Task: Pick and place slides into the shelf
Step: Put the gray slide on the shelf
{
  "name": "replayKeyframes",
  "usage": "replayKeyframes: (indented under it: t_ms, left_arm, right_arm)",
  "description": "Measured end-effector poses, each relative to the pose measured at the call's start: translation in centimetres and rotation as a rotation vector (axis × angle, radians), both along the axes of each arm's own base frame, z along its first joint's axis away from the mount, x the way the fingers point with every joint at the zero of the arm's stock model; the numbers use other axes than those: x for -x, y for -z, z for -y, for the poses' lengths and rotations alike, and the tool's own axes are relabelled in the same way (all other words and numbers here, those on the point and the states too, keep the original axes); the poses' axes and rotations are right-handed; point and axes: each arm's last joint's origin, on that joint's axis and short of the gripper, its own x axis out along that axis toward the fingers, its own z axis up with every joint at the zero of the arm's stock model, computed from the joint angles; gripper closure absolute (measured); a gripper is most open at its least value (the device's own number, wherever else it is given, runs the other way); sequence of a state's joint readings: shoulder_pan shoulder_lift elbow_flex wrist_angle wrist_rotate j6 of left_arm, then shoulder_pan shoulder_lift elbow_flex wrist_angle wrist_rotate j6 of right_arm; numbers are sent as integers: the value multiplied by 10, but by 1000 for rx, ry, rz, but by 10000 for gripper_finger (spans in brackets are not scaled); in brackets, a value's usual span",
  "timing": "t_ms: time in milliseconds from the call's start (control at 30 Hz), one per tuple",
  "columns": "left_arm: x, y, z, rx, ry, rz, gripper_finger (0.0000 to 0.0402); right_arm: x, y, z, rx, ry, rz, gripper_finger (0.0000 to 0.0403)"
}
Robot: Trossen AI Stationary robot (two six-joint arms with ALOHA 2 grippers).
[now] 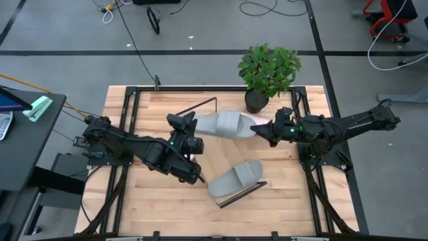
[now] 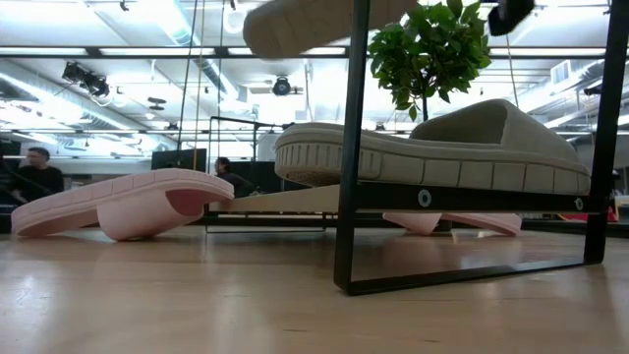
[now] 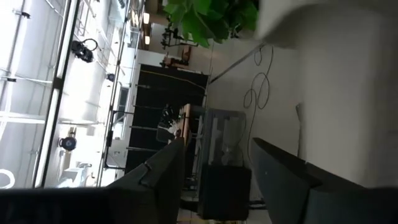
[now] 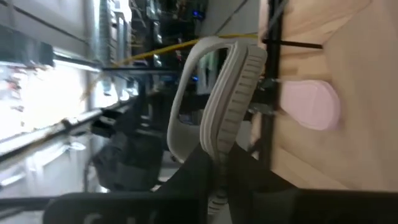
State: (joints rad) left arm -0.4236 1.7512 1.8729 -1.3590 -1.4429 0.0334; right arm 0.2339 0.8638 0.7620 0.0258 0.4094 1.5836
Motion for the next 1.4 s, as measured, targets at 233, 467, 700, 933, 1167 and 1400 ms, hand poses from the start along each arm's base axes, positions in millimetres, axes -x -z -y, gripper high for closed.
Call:
replayKeyframes:
  t_ms: [233,467,700,933,1167,1400]
  left_arm:
    - [3,0,8,3,27,5,220]
    - [3,0,8,26,19,49,221]
    - [3,0,8,39,16,74,227]
    - [3,0,8,40,16,75,226]
    - [3,0,8,54,12,102,229]
    - [2,0,8,80,6,152,224]
  right_arm:
    - [11,6,-3,79,-123,-105,373]
    - [14,17,-4,182,-289,-223,373]
    - [12,19,9,342,-398,-242,373]
    - [15,29,24,433,-454,-347,373]
    - [19,38,36,515,-492,-438,373]
    - [19,40,47,536,-541,-431,373]
